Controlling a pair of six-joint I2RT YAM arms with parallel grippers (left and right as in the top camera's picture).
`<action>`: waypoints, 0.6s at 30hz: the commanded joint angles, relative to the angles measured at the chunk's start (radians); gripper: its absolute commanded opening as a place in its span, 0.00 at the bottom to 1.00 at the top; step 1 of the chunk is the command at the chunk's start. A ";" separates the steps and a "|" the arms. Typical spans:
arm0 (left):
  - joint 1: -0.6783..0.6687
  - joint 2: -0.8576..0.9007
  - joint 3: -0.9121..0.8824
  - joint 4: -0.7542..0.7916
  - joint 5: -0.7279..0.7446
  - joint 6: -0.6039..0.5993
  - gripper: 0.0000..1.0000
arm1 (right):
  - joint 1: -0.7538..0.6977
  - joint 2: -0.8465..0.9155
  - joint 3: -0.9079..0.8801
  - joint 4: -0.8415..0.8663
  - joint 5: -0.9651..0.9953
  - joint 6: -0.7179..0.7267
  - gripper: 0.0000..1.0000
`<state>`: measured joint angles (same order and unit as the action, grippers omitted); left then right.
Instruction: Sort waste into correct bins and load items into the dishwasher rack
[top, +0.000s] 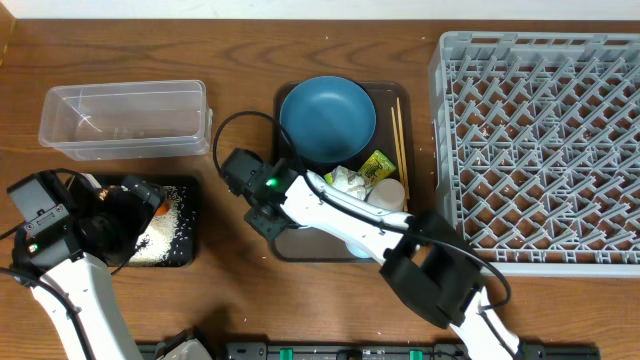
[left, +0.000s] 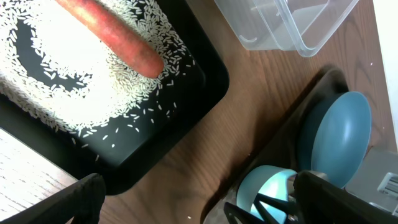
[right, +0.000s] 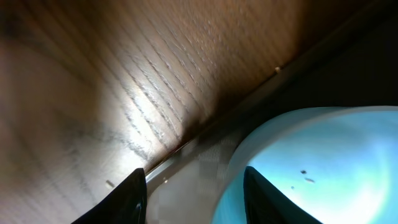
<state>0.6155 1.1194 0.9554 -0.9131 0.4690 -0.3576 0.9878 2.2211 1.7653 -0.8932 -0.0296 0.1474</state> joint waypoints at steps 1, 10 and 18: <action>0.006 0.003 0.002 -0.002 0.009 0.024 0.98 | 0.008 0.026 0.005 -0.001 0.006 -0.002 0.41; 0.006 0.003 0.002 -0.002 0.009 0.024 0.98 | 0.007 0.031 0.005 0.002 0.007 -0.003 0.28; 0.006 0.003 0.002 -0.002 0.009 0.024 0.98 | 0.006 0.030 0.006 0.001 0.015 -0.002 0.21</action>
<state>0.6155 1.1194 0.9554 -0.9131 0.4690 -0.3576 0.9878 2.2387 1.7653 -0.8932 -0.0265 0.1478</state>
